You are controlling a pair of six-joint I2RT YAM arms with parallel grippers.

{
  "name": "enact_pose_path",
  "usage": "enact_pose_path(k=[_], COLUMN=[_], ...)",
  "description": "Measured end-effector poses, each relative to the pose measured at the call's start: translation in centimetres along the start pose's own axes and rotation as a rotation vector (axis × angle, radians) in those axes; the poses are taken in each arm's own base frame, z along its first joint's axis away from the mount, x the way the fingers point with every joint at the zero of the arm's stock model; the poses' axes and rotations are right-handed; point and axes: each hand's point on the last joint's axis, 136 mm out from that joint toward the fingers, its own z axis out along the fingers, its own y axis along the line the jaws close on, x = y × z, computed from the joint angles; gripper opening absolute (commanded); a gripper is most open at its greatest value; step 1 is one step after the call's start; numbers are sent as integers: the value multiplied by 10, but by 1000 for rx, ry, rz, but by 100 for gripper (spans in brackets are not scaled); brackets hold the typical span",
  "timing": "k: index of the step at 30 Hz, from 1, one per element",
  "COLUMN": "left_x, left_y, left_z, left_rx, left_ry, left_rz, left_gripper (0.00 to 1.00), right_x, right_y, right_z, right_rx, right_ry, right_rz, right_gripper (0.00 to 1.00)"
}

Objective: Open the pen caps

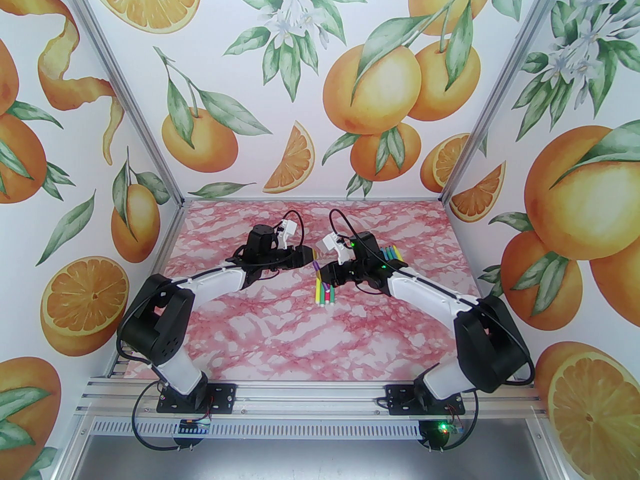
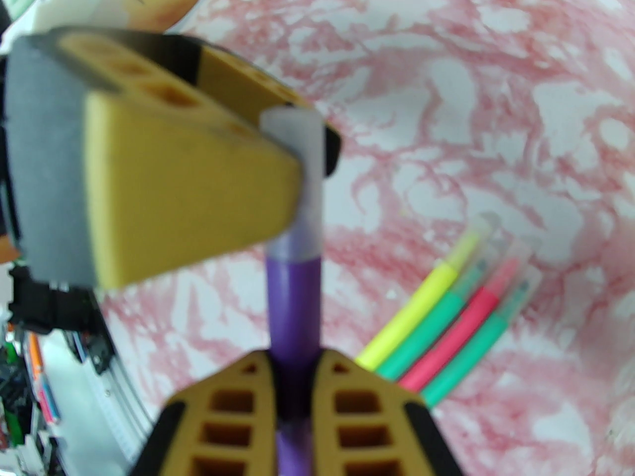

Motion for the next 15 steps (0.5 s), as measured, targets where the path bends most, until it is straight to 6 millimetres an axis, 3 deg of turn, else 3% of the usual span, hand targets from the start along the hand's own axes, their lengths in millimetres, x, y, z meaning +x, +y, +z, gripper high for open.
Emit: enact_pose_path(k=[15], left_x=[-5], left_y=[-10], left_z=[1], left_rx=[38], left_ry=[-8], left_rz=[8], left_gripper=[35], right_x=[1], right_y=[2], right_z=[1], right_rx=[-4], right_ry=[3], right_rz=[-14], right_gripper=[1])
